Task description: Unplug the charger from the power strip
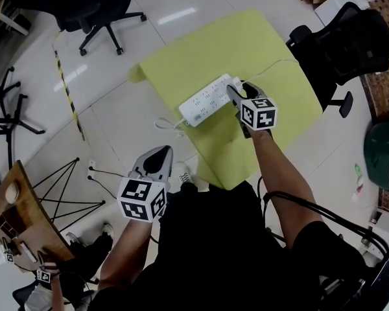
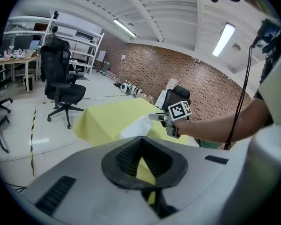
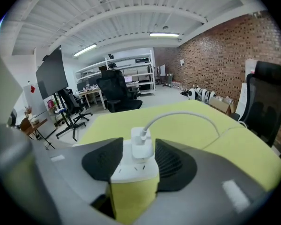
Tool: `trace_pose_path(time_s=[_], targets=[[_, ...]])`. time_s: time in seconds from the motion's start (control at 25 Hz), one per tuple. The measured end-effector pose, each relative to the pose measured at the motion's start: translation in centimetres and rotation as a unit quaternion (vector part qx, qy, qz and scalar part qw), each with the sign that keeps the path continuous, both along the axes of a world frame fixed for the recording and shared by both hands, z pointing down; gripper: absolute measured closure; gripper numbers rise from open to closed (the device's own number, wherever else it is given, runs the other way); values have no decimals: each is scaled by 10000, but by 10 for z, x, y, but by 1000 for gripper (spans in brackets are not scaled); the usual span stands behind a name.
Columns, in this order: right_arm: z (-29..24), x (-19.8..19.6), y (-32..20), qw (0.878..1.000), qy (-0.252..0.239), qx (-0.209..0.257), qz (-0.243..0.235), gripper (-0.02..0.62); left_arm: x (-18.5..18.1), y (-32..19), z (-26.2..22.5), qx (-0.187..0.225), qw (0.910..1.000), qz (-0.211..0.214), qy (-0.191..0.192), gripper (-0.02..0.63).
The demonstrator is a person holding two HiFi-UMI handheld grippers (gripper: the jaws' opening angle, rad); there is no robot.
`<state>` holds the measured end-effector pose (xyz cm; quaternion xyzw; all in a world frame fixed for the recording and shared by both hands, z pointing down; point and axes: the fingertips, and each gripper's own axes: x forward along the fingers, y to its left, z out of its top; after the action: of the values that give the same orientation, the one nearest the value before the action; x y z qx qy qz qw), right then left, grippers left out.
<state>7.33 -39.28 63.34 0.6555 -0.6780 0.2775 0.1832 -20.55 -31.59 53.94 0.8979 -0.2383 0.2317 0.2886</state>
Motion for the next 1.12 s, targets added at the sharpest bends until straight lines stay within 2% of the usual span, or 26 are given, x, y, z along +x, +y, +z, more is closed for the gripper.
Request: trace_pose_path(time_s=[0.12, 0.88, 1.12], targets=[[2, 2, 1, 9999, 156, -69, 21, 445, -2, 3, 0, -11, 10000, -11, 18, 601], [-26, 6, -5, 9993, 363, 51, 97, 459, -11, 10, -8, 62, 9999, -46, 94, 601], [-35, 2, 10, 9993, 379, 30, -36, 459, -10, 14, -10, 93, 9998, -12, 165, 601]])
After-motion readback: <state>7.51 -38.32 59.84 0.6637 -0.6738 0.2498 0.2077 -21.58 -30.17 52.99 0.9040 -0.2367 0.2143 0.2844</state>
